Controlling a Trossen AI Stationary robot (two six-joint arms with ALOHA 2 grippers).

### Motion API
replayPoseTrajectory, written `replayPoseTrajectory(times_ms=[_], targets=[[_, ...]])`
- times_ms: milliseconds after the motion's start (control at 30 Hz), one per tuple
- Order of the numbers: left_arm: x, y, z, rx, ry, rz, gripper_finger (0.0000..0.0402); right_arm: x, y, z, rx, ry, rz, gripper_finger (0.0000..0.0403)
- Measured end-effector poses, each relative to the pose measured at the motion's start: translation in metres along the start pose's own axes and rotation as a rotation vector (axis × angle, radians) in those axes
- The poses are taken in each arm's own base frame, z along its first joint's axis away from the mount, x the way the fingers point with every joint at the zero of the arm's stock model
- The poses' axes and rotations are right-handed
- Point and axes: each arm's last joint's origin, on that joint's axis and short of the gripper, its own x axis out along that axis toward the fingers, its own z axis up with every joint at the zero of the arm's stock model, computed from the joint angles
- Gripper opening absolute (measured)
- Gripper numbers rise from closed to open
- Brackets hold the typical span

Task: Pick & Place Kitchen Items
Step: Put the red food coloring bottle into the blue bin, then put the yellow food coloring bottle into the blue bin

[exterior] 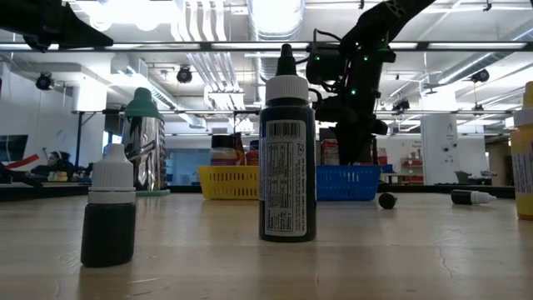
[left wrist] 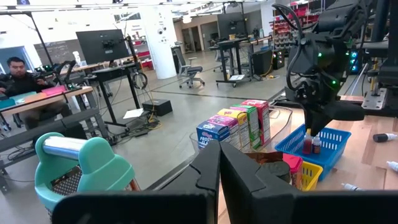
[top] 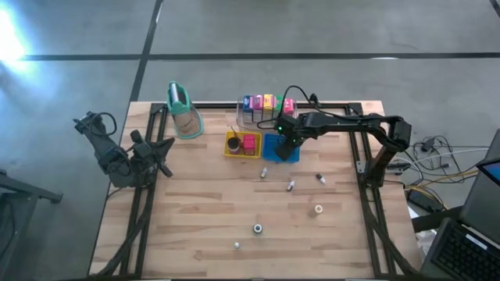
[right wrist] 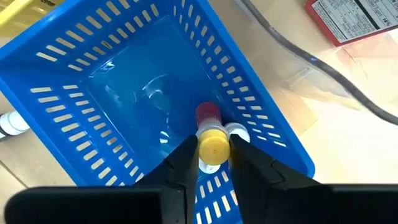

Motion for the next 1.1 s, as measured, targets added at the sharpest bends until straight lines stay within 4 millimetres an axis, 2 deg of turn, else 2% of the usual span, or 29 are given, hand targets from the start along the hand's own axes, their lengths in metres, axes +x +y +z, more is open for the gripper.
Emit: replayPoseTrajectory(times_ms=[167,433,833,1100], targets=[[0.0,0.0,0.0,0.0,0.0,0.0,0.0014,-0.001,0.001,0.002,0.001,-0.015,0.006,0.0071],[0.0,0.0,0.0,0.0,0.0,0.0,0.0014,-0.001,0.001,0.003,0.001,-0.03,0.012,0.0105],[0.0,0.0,0.0,0.0,0.0,0.0,0.0014,-0.001,0.001,0.003,0.004,-0.026,0.009,0.0123],[0.0,0.0,0.0,0.0,0.0,0.0,0.0014,-0.016,0.002,0.008,-0.006,0.01,-0.005,0.0141]])
